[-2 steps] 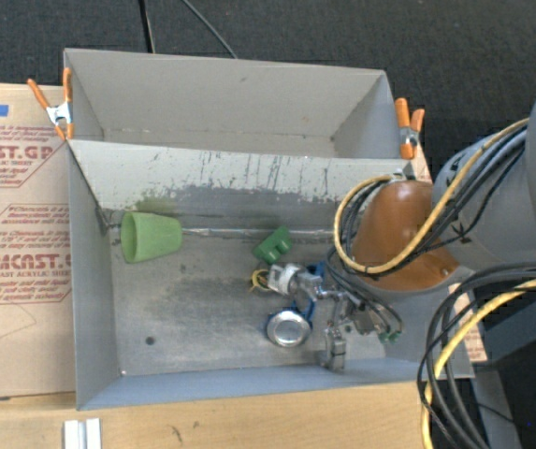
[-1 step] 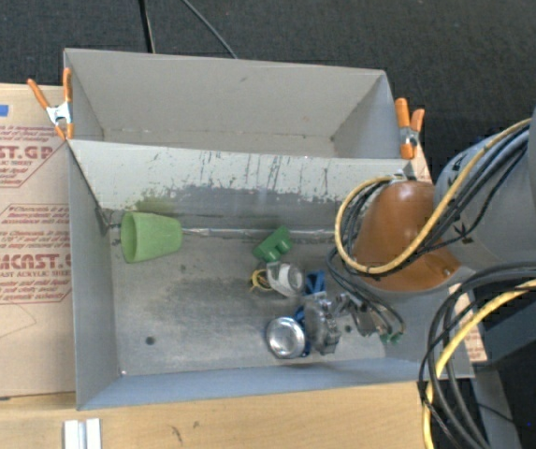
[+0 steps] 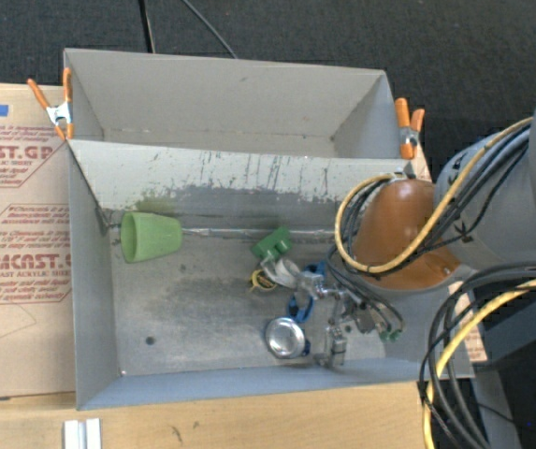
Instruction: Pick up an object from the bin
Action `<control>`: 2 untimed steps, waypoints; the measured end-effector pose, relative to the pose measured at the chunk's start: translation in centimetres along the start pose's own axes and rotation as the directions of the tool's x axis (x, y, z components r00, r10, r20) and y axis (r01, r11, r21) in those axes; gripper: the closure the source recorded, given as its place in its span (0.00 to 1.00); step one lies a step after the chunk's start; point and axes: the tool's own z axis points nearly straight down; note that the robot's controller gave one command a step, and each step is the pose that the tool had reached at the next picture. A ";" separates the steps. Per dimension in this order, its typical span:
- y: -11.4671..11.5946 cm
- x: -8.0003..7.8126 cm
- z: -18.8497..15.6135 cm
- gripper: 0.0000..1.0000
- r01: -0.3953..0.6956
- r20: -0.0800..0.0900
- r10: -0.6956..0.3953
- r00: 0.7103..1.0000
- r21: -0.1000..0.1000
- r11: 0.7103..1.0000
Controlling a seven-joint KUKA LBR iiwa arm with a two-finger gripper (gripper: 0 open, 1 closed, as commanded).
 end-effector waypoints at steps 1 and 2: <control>0.0 0.2 0.1 1.00 0.001 -0.009 -0.001 1.000 -0.002 1.000; 0.0 0.0 0.0 0.00 0.001 -0.001 -0.001 1.000 0.000 1.000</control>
Offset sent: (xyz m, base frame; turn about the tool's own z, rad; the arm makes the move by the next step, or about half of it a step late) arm 0.0000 0.0000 0.0000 0.0000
